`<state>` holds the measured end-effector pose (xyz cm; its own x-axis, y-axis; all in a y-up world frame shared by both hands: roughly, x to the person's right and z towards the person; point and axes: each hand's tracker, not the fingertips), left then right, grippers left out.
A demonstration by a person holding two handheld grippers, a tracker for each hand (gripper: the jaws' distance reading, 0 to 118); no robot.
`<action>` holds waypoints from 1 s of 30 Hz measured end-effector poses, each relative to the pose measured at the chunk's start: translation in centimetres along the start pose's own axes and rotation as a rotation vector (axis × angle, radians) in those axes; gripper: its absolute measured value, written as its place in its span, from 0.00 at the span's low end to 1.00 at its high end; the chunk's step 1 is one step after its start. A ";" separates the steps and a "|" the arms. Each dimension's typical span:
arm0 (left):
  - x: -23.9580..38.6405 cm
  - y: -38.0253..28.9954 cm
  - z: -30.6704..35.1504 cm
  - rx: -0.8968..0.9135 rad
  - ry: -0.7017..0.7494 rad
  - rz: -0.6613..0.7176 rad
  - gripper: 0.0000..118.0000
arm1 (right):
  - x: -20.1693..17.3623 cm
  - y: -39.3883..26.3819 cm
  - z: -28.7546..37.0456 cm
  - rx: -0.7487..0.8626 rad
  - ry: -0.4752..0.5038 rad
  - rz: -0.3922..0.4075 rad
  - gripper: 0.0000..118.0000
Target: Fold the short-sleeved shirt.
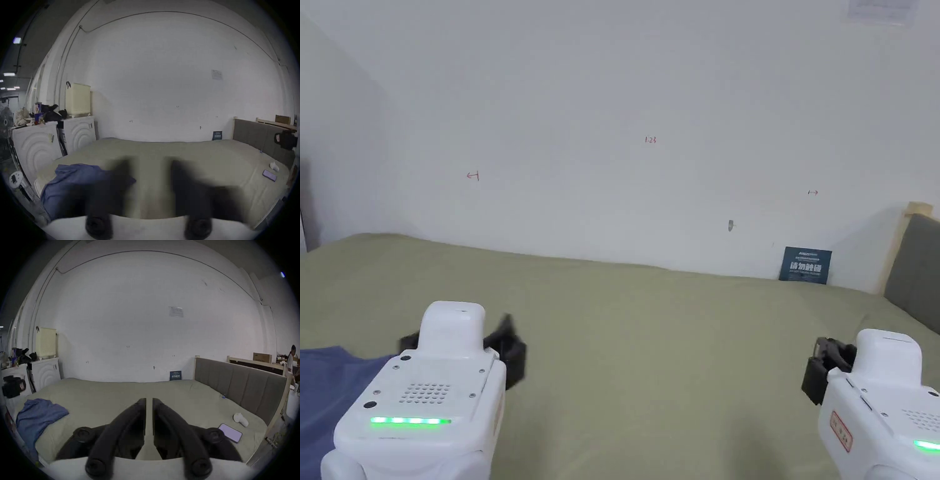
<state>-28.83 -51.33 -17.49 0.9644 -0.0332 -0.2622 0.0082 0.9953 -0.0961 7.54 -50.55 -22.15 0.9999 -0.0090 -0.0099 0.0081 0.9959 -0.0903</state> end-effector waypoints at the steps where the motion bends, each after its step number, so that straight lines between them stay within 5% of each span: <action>1: 0.2 -0.2 -0.1 -0.003 -0.007 0.009 0.11 | -0.1 0.0 0.2 0.001 0.005 0.000 0.07; 2: 0.3 -0.2 0.6 0.028 0.050 0.012 0.00 | -0.2 0.0 0.3 -0.003 0.026 -0.004 0.07; 4: -0.5 -0.3 0.7 -0.013 -0.016 0.078 0.00 | -0.8 0.0 0.6 -0.002 0.037 0.008 0.06; 10: -4.9 1.1 2.2 -0.015 0.084 0.083 0.00 | -5.1 1.4 0.7 -0.021 0.186 0.032 0.00; 22: -21.6 -1.1 11.1 -0.147 0.477 0.089 0.00 | -25.6 -1.0 -0.4 -0.116 0.725 0.071 0.00; 30: -27.0 -4.8 2.8 -0.356 0.338 0.212 0.00 | -28.4 -4.3 -4.5 -0.207 0.785 0.148 0.00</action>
<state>-54.18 -54.98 -7.23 0.7958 0.0794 -0.6003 -0.3243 0.8931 -0.3118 -20.95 -55.00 -25.92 0.6912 -0.0161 -0.7225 -0.2019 0.9556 -0.2145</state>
